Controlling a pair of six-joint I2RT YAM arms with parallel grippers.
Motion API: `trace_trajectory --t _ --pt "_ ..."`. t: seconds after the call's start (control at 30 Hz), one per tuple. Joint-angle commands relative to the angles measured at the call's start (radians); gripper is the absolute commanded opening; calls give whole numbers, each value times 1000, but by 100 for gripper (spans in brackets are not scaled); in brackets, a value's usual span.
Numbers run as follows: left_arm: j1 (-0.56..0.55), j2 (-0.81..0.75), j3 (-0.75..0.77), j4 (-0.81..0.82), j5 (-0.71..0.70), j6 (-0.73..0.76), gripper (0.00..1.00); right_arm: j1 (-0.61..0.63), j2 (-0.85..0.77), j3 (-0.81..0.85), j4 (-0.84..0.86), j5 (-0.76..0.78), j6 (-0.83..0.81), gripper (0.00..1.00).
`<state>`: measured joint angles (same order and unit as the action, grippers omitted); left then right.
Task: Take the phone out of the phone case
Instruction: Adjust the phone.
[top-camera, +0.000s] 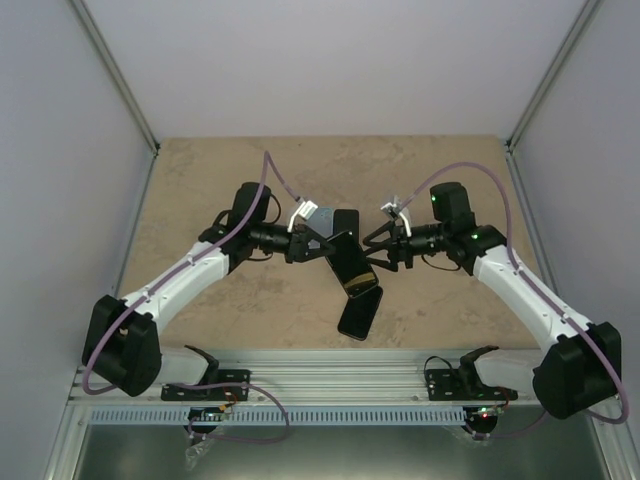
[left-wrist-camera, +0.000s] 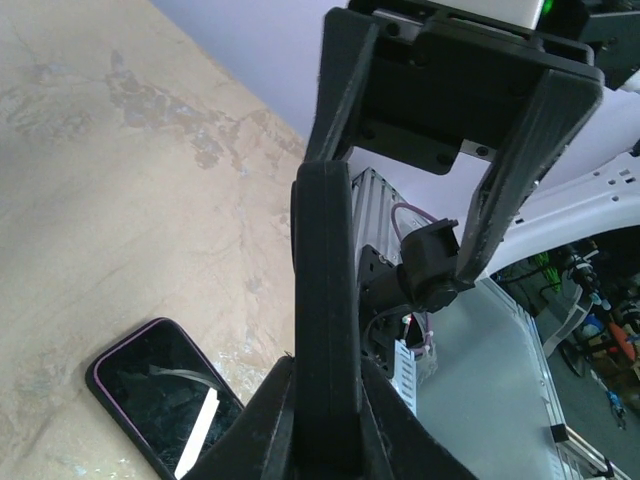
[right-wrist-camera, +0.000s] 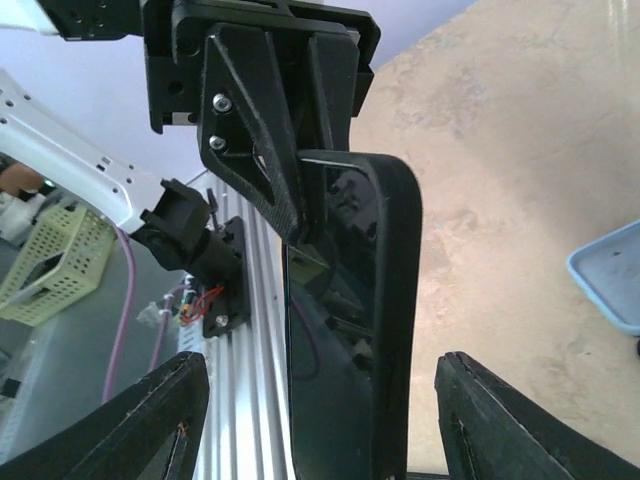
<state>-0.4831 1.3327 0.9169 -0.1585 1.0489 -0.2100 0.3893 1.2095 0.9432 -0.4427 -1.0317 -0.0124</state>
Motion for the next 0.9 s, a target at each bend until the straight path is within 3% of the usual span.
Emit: trace_trajectory --t 0.0,0.23,0.57,0.87 --pt "-21 -17 13 49 70 10 0 17 35 -1 33 -59 46 62" --pt "-49 3 30 56 125 18 0 31 65 3 35 -38 47 59" --pt "-65 28 57 26 141 54 0 32 82 -11 48 -83 75 23" --pt "-66 40 73 10 137 63 0 52 76 -35 48 -127 77 21"
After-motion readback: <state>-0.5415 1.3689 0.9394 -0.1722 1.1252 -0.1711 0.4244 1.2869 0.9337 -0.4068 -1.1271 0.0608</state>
